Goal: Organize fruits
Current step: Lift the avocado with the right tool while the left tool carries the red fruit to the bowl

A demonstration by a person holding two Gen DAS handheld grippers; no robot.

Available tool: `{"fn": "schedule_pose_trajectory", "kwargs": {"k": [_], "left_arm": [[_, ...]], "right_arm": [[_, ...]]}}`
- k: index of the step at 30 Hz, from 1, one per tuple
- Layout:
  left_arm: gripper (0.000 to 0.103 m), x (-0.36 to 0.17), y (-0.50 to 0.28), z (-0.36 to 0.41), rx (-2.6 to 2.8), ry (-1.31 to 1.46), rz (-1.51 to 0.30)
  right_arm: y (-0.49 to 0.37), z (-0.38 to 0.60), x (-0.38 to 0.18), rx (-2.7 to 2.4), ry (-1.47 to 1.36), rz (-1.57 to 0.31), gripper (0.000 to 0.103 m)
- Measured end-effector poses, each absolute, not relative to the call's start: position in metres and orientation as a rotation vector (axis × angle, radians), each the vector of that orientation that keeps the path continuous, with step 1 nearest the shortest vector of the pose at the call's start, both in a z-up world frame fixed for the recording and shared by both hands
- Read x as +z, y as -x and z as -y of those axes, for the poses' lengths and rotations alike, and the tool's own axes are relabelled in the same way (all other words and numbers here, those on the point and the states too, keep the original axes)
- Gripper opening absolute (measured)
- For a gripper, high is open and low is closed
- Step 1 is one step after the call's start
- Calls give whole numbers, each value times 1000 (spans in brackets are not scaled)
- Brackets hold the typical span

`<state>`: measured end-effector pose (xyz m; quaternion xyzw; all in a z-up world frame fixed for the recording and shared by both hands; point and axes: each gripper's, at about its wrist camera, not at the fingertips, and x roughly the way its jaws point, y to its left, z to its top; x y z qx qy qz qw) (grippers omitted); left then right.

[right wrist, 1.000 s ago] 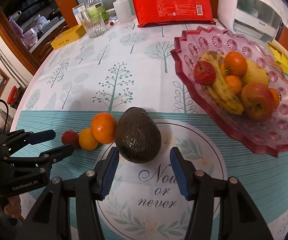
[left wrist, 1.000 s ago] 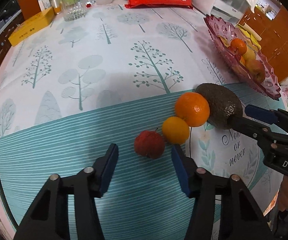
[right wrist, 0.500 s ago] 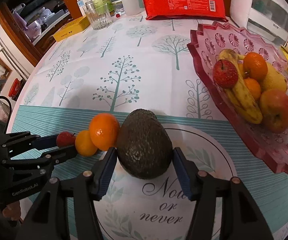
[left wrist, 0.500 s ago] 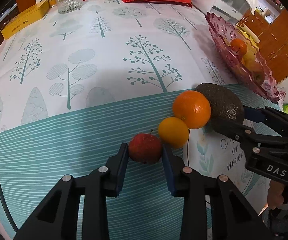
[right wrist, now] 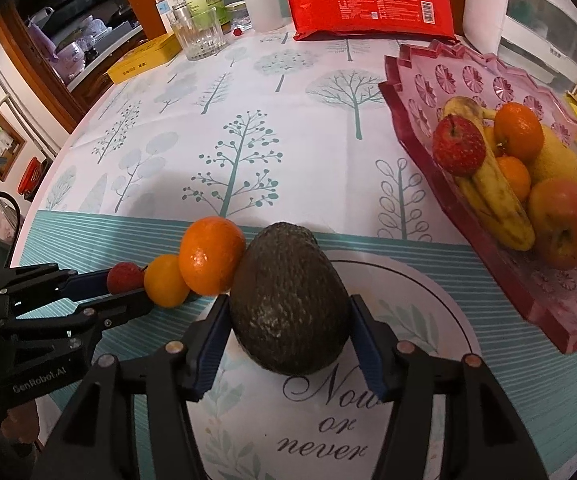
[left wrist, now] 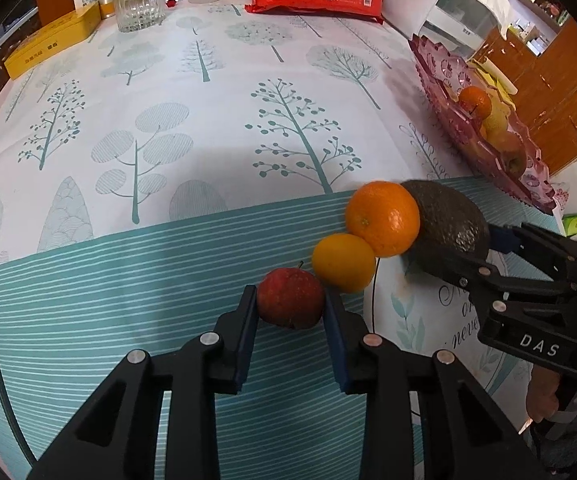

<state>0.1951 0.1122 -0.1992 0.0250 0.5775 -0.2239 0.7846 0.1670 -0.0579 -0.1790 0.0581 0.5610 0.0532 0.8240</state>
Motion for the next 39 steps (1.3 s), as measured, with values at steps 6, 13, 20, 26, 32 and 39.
{"fn": "schedule_pose_trajectory", "kwargs": {"k": [6,13,20,26,32,39], "left_arm": [[30,-187,-187,-117,-478,-50,-1208],[30,-168,-167,-114,-486,-84,-1187],[30,-140,-149,-85,-527,-120,-1140],[30,-111,-132,-54,-565,-154,-1083],[30,-90,-123,-20,-561,-166,-1077],[30,-69,-119,26,-548,-189,-1054]], "right_arm": [[-155,65,-178,94,-147,-1197,58],[-141,74,-172,78,-171,-1197,58],[-118,85,-147,100,-186,-1135,58],[-99,101,-122,120,-213,-1076,58],[-80,132,-94,99,-233,-1010,58],[-71,180,-74,39,-247,-977,58]]}}
